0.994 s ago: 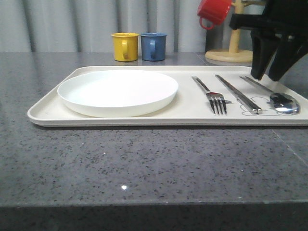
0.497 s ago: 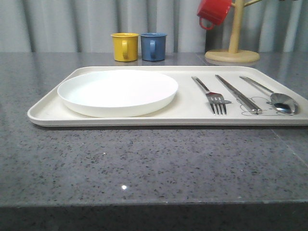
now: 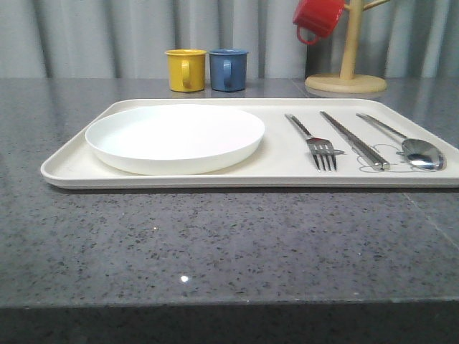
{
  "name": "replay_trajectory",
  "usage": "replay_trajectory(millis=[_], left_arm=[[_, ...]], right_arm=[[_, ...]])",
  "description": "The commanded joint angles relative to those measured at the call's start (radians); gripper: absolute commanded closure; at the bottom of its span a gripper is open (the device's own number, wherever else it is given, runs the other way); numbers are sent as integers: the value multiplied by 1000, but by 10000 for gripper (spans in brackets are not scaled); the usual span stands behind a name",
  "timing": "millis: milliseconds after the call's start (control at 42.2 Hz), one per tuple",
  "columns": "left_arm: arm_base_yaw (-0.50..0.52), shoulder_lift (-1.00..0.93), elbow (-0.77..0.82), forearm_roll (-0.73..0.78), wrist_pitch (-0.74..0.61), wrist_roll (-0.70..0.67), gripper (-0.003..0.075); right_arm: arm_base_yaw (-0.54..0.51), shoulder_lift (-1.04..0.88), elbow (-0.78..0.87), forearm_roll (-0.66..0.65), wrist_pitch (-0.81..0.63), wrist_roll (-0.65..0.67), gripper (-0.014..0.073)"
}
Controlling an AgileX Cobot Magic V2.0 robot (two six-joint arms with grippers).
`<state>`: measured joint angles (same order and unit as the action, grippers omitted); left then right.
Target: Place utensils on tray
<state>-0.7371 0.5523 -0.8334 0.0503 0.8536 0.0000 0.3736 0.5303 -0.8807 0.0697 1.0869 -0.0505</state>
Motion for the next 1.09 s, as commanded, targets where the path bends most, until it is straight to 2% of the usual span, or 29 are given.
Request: replay_trajectory(millis=[0, 189, 402, 521, 616, 639, 687, 1065], left_arm=[[-10, 4, -24, 2, -72, -8, 331], [-10, 4, -24, 0, -77, -8, 331], [-10, 4, -24, 0, -77, -8, 351], [-10, 4, -24, 0, -77, -8, 476], [-10, 4, -24, 0, -77, -8, 659], [-10, 4, -24, 0, -77, -8, 680], [-10, 4, -24, 0, -77, -8, 740], [-10, 4, -24, -2, -77, -8, 741]], right_arm=[[1, -72, 6, -5, -30, -13, 282], [1, -174, 51, -5, -35, -13, 282], [1, -185, 64, -5, -38, -11, 309], [1, -185, 65, -5, -43, -2, 459], [1, -185, 65, -5, -63, -2, 637], [1, -185, 65, -5, -68, -2, 669], [1, -185, 65, -5, -79, -2, 655], [1, -185, 65, -1, -98, -2, 660]])
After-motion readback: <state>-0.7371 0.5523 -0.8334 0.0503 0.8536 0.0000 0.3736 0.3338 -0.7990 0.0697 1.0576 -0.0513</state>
